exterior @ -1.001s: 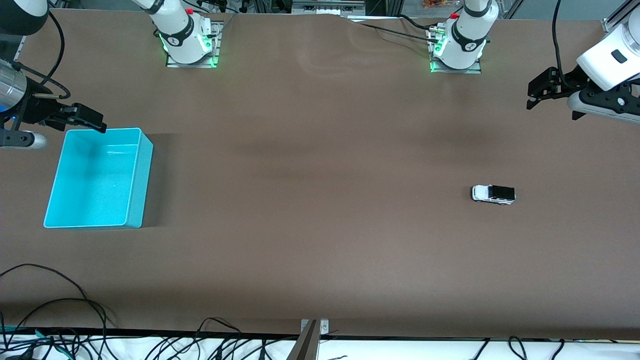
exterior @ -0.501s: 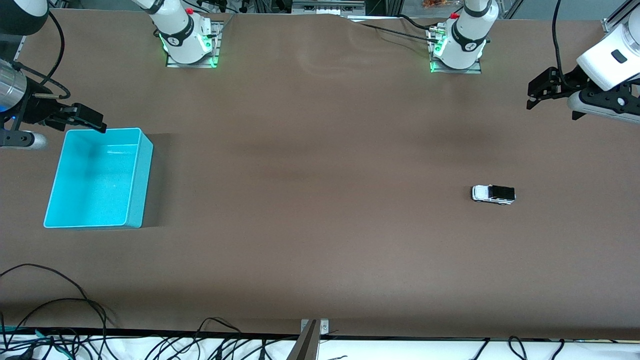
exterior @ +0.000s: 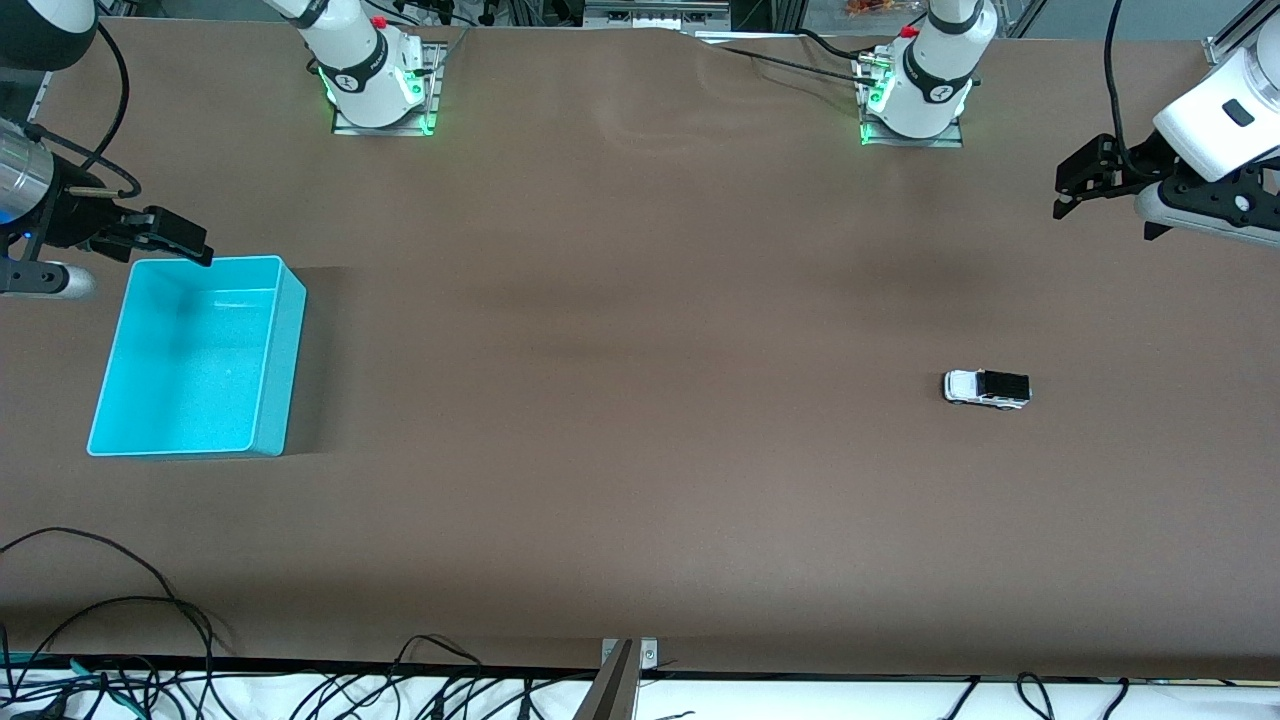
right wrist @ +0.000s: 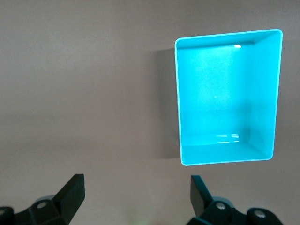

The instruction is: Wind and store white jeep toy

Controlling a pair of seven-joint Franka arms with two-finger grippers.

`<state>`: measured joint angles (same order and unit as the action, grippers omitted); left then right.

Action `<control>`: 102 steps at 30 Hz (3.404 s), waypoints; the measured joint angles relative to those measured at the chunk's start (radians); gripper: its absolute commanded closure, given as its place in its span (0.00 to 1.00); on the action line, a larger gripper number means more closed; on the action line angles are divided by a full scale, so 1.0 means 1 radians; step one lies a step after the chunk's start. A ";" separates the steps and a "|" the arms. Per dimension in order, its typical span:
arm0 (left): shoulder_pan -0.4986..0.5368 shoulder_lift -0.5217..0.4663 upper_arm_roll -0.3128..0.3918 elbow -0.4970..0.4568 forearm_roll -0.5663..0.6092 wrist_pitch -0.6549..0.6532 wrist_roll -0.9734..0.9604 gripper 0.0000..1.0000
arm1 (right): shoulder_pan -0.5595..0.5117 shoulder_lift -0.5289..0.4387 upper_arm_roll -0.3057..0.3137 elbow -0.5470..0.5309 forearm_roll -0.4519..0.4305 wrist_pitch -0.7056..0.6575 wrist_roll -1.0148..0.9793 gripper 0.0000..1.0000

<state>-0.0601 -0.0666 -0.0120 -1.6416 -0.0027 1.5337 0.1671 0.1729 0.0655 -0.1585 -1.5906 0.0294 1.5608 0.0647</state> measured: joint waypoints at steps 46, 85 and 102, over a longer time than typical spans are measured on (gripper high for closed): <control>0.089 0.163 0.012 -0.001 0.000 0.007 -0.340 0.00 | 0.000 0.000 0.000 0.000 0.000 -0.001 0.000 0.00; 0.263 0.555 0.007 -0.089 -0.104 0.491 -1.330 0.00 | 0.000 0.000 0.000 0.000 0.000 -0.001 0.000 0.00; 0.259 0.563 -0.002 -0.288 -0.137 0.765 -1.408 0.00 | 0.000 0.000 0.000 0.000 0.000 -0.002 0.000 0.00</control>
<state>0.1989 0.4963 -0.0143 -1.9298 -0.1400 2.2982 -1.2408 0.1729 0.0654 -0.1584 -1.5910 0.0296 1.5593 0.0647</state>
